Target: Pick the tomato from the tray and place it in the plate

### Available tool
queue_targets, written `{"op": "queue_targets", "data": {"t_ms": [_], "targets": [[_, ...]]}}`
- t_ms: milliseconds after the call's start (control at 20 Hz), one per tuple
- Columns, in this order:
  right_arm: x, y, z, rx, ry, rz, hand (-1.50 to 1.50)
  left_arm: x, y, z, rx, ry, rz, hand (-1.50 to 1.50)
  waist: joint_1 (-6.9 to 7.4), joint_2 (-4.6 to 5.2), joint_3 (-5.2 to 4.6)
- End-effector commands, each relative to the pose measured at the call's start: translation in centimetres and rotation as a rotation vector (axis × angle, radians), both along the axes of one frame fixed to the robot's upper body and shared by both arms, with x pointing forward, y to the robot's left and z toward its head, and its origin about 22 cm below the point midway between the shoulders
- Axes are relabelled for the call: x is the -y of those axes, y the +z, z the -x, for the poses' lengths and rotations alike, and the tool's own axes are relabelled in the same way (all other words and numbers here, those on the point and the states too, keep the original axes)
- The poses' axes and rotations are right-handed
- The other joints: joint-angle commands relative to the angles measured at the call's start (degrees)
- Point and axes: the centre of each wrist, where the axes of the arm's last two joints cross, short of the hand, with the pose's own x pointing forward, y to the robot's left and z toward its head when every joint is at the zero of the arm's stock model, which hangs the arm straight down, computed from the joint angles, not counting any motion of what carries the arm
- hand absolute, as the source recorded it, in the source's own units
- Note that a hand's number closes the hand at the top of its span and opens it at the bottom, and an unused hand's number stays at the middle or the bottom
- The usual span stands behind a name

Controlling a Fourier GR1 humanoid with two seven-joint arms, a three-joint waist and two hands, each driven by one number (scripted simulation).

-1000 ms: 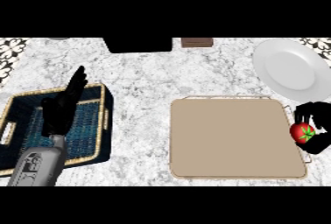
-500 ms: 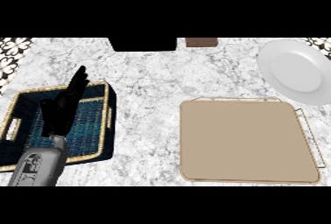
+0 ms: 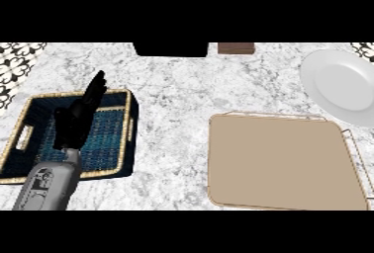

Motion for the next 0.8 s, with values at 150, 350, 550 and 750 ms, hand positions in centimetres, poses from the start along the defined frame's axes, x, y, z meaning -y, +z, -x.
{"op": "queue_targets", "data": {"t_ms": [150, 350, 550, 750], "targets": [[-3.2, -2.6, -4.7, -0.047, 0.104, -0.110, 1.50, 1.3, 0.0, -1.0, -0.001, -0.023, -0.001, 0.00, 0.95, 0.36, -0.09], [-5.5, -3.1, -7.5, -0.077, 0.136, -0.115, 1.50, 1.3, 0.3, -0.4, -0.012, -0.024, 0.006, 0.00, 0.90, 0.09, -0.14], [-7.0, -3.6, -9.1, -0.104, 0.160, -0.123, 1.50, 1.4, -0.8, -0.8, 0.004, -0.035, 0.007, 0.00, 1.17, 0.61, -0.09], [-10.0, -4.9, -11.3, -0.164, 0.108, 0.025, 1.50, 0.9, 0.4, -0.6, 0.004, -0.039, -0.009, 0.00, 2.25, 0.58, -0.10]]}}
